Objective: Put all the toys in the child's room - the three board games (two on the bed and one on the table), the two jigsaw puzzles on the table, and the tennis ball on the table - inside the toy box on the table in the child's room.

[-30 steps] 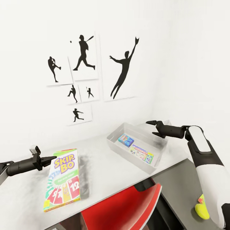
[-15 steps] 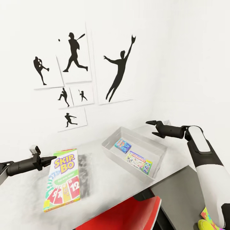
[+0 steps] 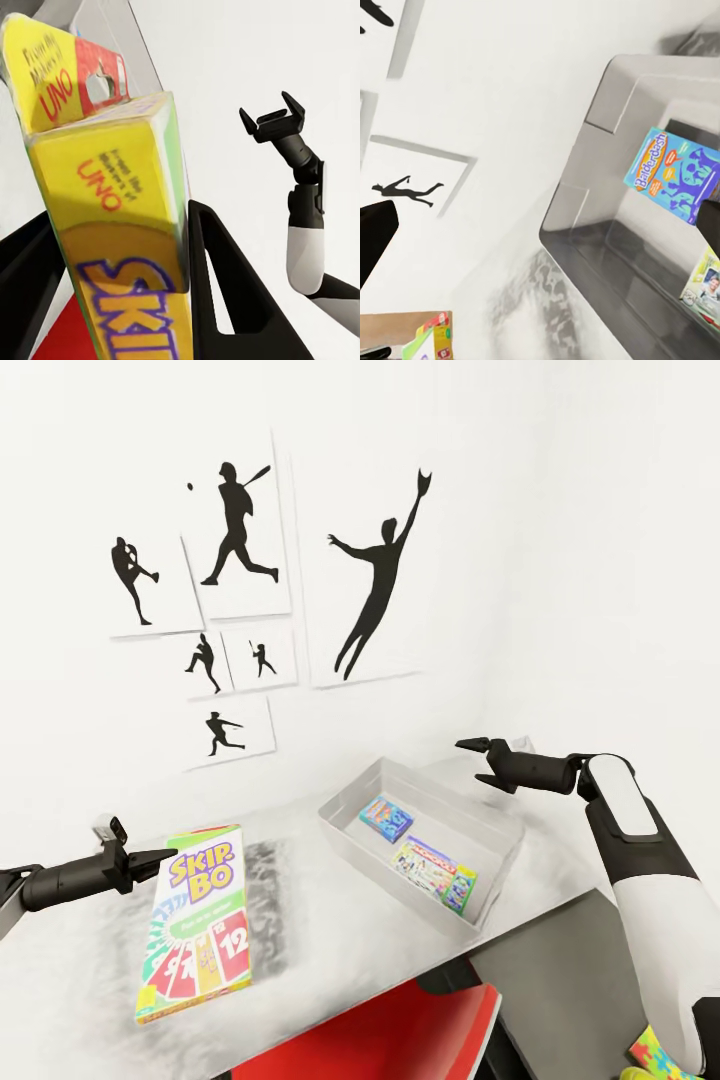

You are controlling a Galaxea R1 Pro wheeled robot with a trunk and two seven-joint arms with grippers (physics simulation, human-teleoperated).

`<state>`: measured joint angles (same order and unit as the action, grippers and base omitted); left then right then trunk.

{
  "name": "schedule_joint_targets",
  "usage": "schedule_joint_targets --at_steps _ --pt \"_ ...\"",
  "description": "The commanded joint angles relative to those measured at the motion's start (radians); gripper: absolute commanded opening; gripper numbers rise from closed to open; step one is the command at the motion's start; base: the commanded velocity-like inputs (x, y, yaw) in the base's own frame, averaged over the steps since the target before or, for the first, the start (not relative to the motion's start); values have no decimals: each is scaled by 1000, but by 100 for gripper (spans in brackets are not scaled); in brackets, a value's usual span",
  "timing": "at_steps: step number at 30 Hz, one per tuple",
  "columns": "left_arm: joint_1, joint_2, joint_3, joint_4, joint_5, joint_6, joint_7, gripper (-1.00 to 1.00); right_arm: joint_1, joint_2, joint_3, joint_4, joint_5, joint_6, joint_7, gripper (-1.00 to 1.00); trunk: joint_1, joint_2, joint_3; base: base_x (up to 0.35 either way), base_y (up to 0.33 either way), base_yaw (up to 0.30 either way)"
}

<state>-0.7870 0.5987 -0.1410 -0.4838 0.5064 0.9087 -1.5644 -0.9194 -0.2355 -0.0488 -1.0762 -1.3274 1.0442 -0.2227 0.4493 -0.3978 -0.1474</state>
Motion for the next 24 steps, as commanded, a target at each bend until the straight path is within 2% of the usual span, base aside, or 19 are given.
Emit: schedule_joint_targets --at_steps 1,17,24 --pt "-1 1 -6 1 3 11 -6 -100 -1 0 -1 -1 -10 3 -10 100 1 -2 -2 47 -9 14" --pt "-1 1 -6 1 3 10 -6 -100 19 -1 -2 -1 -10 3 -10 100 1 -2 -2 74 -1 4" --pt "-1 1 -6 1 2 10 -6 -100 19 -1 0 -1 -10 3 -10 100 1 -2 -2 43 0 192"
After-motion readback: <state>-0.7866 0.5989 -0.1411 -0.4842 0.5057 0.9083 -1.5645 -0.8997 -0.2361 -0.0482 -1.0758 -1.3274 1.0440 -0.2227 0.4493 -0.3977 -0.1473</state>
